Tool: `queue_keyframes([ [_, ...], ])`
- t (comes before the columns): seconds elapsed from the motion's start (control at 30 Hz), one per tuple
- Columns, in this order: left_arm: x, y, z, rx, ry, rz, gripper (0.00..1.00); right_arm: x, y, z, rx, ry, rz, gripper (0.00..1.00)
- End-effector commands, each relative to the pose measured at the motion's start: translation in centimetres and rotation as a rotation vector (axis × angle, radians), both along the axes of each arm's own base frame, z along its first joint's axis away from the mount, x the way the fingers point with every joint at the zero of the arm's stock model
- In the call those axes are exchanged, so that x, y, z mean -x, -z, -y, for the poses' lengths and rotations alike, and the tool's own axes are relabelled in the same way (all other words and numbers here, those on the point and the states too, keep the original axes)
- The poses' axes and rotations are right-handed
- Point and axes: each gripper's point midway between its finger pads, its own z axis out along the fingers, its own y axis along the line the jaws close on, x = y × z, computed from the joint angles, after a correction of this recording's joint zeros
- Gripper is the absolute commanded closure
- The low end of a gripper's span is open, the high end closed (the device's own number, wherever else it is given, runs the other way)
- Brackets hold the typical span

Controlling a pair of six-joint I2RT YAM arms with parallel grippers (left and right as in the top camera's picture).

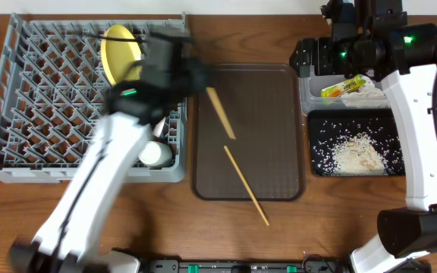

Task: Sort waste into correct bins and load items into the dishwasher
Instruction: 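Carry the chopstick left and drop it into the dish rack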

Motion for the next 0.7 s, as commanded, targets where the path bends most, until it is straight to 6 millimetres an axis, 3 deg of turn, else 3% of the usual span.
queue_keyframes([
  [0.0, 0.9, -0.6, -6.9, -0.167, -0.162, 0.002, 0.92, 0.0, 0.2, -0.4, 0.002, -0.007, -0.004, 0.01],
  [0.1, 2.2, 0.5, -11.6, -0.296, -0.268, -0.066, 0.92, 0.0, 0.2, -0.4, 0.002, -0.007, -0.004, 0.01],
  [0.17, 2.2, 1.4, -13.0, -0.394, -0.220, -0.089, 0.92, 0.0, 0.2, -0.4, 0.002, -0.007, -0.004, 0.01],
  [0.3, 1.5, 4.0, -14.3, -0.568, -0.103, -0.139, 0.92, 0.0, 0.2, -0.4, 0.002, -0.007, -0.004, 0.01],
  [0.47, 0.7, 7.5, -17.9, -0.841, -0.096, -0.282, 0.92, 0.0, 0.2, -0.4, 0.002, -0.007, -0.004, 0.01],
  [0.67, -0.2, 10.7, -18.0, -0.919, 0.008, -0.360, 0.92, 0.0, 0.2, -0.4, 0.002, -0.007, -0.004, 0.01],
])
